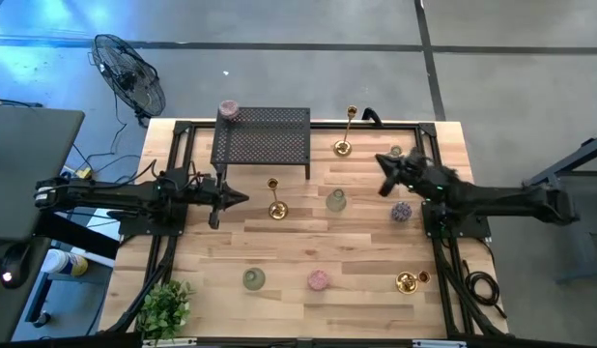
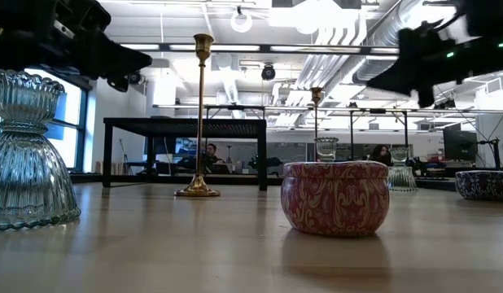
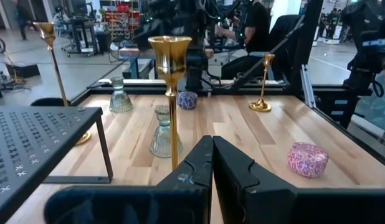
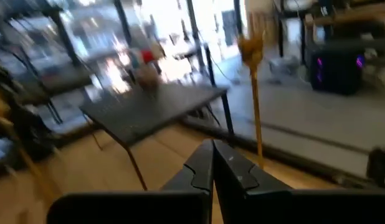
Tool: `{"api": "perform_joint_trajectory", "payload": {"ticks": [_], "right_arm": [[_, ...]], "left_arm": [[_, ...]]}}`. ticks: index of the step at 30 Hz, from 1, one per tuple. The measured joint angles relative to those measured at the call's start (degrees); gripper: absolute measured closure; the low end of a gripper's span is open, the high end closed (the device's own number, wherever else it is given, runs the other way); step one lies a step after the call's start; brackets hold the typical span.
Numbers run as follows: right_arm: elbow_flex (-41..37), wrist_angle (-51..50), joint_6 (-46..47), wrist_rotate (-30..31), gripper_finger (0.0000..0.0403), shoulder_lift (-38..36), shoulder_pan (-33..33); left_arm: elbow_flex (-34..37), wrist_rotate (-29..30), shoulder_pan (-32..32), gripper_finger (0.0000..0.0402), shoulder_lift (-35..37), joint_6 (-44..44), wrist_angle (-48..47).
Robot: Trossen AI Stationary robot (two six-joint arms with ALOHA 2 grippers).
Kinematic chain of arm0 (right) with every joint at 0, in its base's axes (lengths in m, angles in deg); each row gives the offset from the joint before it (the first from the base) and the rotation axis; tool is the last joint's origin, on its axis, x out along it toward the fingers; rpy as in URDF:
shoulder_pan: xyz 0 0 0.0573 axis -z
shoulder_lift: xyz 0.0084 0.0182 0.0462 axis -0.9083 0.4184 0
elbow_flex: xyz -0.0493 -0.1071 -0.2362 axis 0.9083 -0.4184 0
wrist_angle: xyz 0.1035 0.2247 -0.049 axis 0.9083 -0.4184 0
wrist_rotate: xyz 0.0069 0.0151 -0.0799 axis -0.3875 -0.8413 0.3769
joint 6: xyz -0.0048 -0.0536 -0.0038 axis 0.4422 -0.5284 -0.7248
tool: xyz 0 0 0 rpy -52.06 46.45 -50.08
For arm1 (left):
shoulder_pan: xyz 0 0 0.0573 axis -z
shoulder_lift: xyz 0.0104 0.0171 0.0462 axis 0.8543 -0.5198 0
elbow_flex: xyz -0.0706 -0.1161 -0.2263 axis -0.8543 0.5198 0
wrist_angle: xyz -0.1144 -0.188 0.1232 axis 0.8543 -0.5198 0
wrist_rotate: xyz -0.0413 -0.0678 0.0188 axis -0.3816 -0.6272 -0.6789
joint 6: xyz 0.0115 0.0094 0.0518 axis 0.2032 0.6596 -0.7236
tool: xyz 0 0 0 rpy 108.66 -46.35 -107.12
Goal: Pick & Place candle stick holders
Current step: Put the top gold candle holder on the shelf
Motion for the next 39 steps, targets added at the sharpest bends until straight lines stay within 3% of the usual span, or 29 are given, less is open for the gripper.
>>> {"api": "perform_joint_trajectory", "payload": {"ticks": [6,11,16,23,27,34,39], "right_arm": [[7.0,5.8,2.2,-5.9,0.0403,20.9,6.1],[14.0,6.2,3.8,-8.0,0.0398,32.2,12.5],[19.8,5.4,3.8,-12.6,0.0348,37.8,16.8],[26.0,-0.2,1.4,-11.9,0.0248,41.8,19.2],[28.0,-0.3,1.0,-9.6,0.0223,44.9,20.4],[29.5,3.4,0.7,-10.1,0.024,50.5,21.9],[29.6,7.4,-0.7,-12.4,0.0303,51.7,22.0]], "left_arm": [[0.0,0.1,0.0,0.0397,0.0,-0.2,0.0],[0.0,-0.3,0.0,0.0397,0.0,0.3,-0.3],[0.0,-0.6,0.0,0.0397,0.0,0.3,-0.6],[0.0,-0.6,0.0,0.0397,0.0,0.3,-0.6],[0.0,-0.5,0.0,0.0397,0.0,0.2,-0.6],[0.0,-0.5,0.0,0.0397,0.0,0.2,-0.6],[0.0,-0.5,0.0,0.0397,0.0,0.1,-0.6]]}}
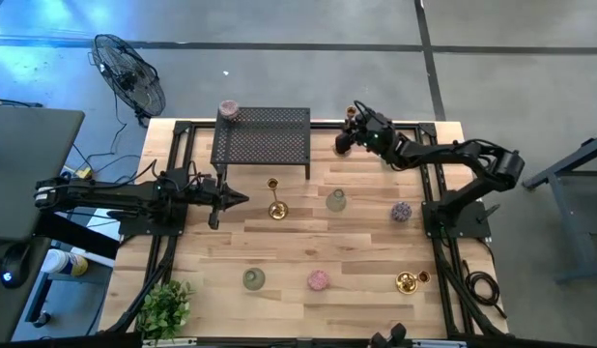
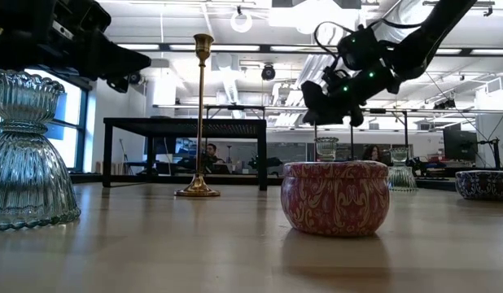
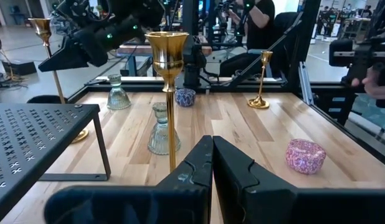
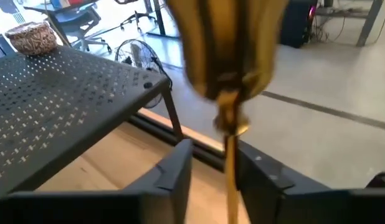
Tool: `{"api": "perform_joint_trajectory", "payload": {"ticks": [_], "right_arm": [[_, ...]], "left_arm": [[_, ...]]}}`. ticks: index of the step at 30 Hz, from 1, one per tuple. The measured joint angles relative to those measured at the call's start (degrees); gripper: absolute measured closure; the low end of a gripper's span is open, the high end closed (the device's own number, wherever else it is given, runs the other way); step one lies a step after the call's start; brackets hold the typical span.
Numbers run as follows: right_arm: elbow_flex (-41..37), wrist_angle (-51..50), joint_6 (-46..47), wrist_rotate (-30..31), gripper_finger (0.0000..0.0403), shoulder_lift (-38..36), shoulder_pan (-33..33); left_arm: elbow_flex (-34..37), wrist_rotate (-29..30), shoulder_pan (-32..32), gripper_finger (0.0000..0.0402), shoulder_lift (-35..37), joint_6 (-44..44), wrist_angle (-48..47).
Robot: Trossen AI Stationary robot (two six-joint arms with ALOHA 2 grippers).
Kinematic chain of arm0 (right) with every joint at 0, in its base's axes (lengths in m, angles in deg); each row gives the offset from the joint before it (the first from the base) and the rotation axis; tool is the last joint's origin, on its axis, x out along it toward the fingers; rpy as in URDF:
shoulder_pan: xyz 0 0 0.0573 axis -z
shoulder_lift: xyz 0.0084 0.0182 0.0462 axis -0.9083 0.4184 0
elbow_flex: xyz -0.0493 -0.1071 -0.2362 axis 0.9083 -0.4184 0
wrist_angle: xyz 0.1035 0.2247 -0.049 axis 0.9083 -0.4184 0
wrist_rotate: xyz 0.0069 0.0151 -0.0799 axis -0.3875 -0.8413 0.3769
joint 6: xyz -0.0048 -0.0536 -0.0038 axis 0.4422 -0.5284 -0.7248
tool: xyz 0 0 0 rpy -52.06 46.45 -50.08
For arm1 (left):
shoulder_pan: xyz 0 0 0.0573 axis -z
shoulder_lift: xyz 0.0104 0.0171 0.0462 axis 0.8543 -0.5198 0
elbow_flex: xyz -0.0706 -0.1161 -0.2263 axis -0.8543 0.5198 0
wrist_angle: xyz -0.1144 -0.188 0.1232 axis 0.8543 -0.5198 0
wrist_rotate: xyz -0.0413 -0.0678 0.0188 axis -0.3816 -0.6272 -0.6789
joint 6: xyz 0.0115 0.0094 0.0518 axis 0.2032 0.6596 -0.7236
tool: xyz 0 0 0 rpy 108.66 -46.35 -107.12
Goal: Pick & Place candle stick holders
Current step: Put the top gold candle holder on the shelf
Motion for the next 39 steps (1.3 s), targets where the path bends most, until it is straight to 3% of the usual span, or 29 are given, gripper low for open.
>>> {"api": "perform_joint_trajectory", "payload": {"ticks": [5,13,17,21,26,30,39], "right_arm": [[0.0,0.5,-2.8,0.4,0.039,-1.6,-0.4],[1.5,-7.9,-3.5,1.2,0.0395,-14.2,-0.8],[8.7,-21.1,-3.6,2.2,0.0394,-19.7,-2.6],[18.4,-26.7,-4.9,3.0,0.0397,-19.4,-6.3],[30.3,-28.2,-5.9,0.5,0.0398,-10.3,-8.5],[40.0,-28.7,-6.4,-3.9,0.0398,1.0,-8.5],[71.7,-39.5,-11.5,-10.8,0.0399,26.5,-8.3]], "left_arm": [[0.0,0.3,0.0,0.0397,0.0,0.9,0.0],[0.0,4.2,0.0,0.0397,0.0,3.1,0.0],[0.0,4.3,0.0,0.0397,0.0,3.1,0.0],[0.0,5.4,0.0,0.0397,0.0,3.3,-0.1],[1.1,10.7,-0.1,0.0397,-0.1,3.4,0.1],[1.9,11.3,-0.1,0.0397,0.0,3.7,0.1],[2.0,11.6,-0.1,0.0397,0.0,3.8,0.1]]}}
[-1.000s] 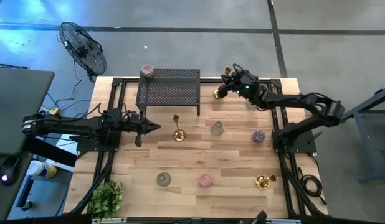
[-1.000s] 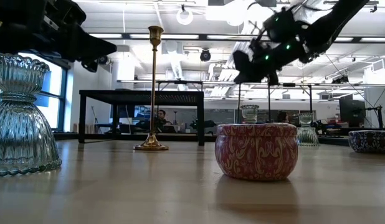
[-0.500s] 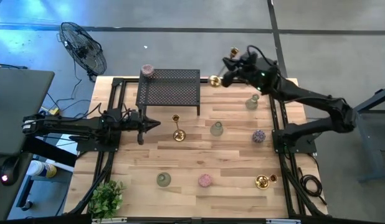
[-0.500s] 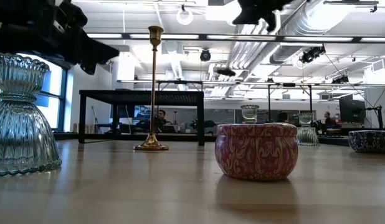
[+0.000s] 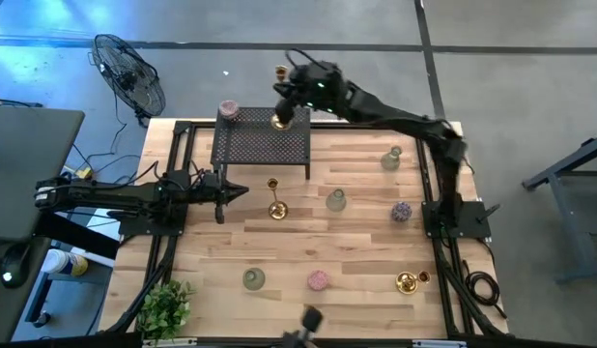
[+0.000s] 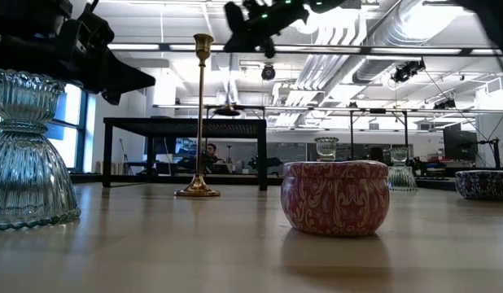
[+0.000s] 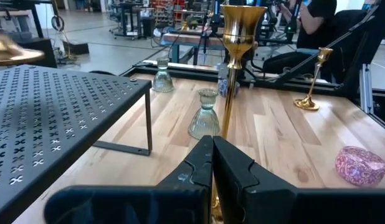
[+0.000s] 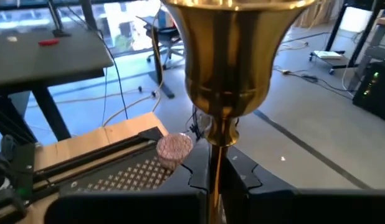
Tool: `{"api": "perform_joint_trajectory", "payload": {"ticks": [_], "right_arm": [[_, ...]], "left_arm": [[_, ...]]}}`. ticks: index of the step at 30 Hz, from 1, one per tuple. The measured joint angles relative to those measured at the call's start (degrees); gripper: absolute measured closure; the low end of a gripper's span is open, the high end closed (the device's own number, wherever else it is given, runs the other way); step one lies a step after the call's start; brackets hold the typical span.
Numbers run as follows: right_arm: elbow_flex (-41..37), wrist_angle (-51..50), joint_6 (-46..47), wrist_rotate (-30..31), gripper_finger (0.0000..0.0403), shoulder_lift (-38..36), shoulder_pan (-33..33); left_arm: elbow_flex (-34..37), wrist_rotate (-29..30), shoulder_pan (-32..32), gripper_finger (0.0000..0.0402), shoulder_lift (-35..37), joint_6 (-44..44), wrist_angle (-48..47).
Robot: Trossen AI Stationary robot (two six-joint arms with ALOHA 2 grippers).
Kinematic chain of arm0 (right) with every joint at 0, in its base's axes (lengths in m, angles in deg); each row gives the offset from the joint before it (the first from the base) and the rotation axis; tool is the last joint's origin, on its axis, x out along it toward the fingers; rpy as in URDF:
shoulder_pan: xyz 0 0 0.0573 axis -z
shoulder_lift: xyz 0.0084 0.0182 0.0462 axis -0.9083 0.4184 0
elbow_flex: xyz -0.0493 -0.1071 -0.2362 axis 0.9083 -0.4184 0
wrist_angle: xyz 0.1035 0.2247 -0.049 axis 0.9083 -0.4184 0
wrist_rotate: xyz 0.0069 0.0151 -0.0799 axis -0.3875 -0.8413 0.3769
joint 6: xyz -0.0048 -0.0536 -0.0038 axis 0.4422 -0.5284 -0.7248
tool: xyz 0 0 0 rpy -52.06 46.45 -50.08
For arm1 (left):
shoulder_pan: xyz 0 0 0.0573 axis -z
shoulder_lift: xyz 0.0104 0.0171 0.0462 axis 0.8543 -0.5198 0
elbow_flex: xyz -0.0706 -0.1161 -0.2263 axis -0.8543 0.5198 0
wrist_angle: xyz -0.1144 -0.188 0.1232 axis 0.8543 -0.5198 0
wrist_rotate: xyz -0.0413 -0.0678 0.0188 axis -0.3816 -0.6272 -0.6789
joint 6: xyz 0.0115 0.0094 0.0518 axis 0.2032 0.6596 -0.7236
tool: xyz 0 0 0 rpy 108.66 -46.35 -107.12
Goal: Pick & Place candle stick holders
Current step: Put the top gold candle holder on the shelf
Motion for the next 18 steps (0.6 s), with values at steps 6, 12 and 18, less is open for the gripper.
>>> {"api": "perform_joint_trajectory", "payload": {"ticks": [6,12,18], "right_arm": [[18.2,-7.2,-1.1,-3.8,0.0399,12.2,0.8],[23.0,-4.9,-2.0,-7.0,0.0399,16.8,2.1],[20.1,-3.6,-2.2,-7.4,0.0399,16.8,3.5]], "left_arm": [[0.0,0.0,0.0,0.0397,0.0,0.0,0.0],[0.0,-0.3,0.0,0.0397,0.0,0.0,0.0],[0.0,-0.8,0.0,0.0397,0.0,0.0,0.0]]}}
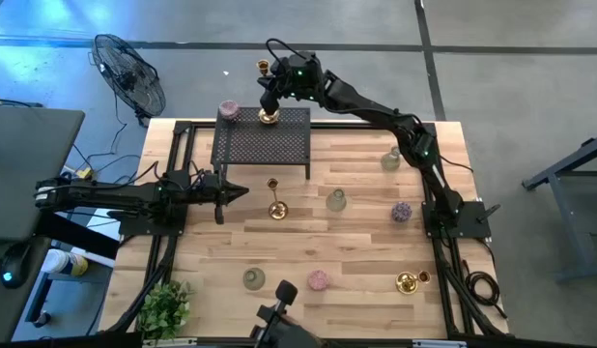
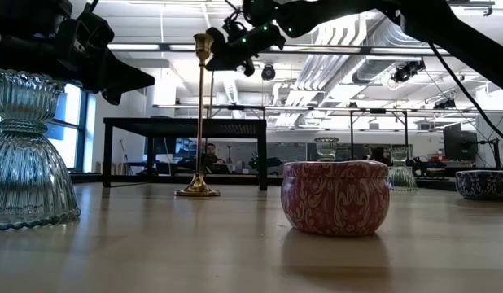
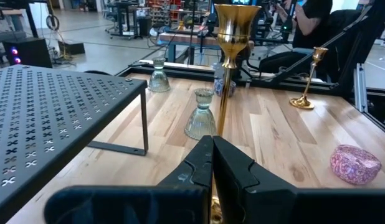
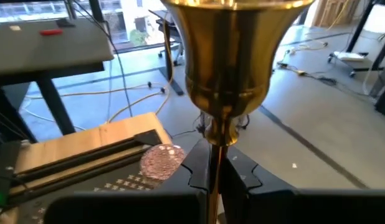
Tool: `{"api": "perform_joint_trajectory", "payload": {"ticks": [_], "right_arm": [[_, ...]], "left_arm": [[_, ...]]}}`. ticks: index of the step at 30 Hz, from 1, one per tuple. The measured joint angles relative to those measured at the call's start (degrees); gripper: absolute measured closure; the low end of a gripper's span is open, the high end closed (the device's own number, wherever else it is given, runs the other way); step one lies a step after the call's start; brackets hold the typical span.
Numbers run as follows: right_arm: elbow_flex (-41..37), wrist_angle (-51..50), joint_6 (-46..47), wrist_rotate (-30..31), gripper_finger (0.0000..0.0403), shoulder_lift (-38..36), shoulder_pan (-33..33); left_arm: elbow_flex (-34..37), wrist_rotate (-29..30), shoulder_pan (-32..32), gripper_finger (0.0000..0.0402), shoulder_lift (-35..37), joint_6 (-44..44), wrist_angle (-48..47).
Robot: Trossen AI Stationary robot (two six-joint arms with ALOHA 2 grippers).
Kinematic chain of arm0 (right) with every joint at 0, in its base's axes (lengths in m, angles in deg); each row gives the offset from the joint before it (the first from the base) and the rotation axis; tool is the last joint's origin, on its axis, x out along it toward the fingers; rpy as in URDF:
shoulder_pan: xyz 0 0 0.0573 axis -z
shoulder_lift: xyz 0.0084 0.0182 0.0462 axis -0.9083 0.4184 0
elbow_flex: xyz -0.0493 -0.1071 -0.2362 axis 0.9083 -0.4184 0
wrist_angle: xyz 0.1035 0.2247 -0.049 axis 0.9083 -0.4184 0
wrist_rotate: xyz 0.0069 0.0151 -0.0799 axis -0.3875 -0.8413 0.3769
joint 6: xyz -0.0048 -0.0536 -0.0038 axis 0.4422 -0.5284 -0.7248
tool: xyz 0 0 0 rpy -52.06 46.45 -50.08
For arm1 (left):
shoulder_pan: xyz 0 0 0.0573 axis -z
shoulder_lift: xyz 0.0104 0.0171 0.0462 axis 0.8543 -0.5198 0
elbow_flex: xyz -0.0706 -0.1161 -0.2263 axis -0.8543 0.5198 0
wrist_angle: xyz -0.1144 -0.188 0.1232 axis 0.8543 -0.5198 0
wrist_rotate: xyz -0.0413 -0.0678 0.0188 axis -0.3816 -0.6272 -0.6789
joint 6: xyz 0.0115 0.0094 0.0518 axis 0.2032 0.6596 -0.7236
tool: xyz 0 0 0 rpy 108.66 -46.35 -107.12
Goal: Pick & Place candle stick holders
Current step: Put the top gold candle holder on the shelf
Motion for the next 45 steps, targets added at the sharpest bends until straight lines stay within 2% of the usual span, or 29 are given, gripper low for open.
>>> {"api": "perform_joint_trajectory", "payload": {"ticks": [45], "right_arm": [[-0.1,2.9,-1.4,0.1,0.0387,0.7,0.0]], "left_arm": [[0.0,-0.2,0.0,0.0397,0.0,0.8,0.0]]}}
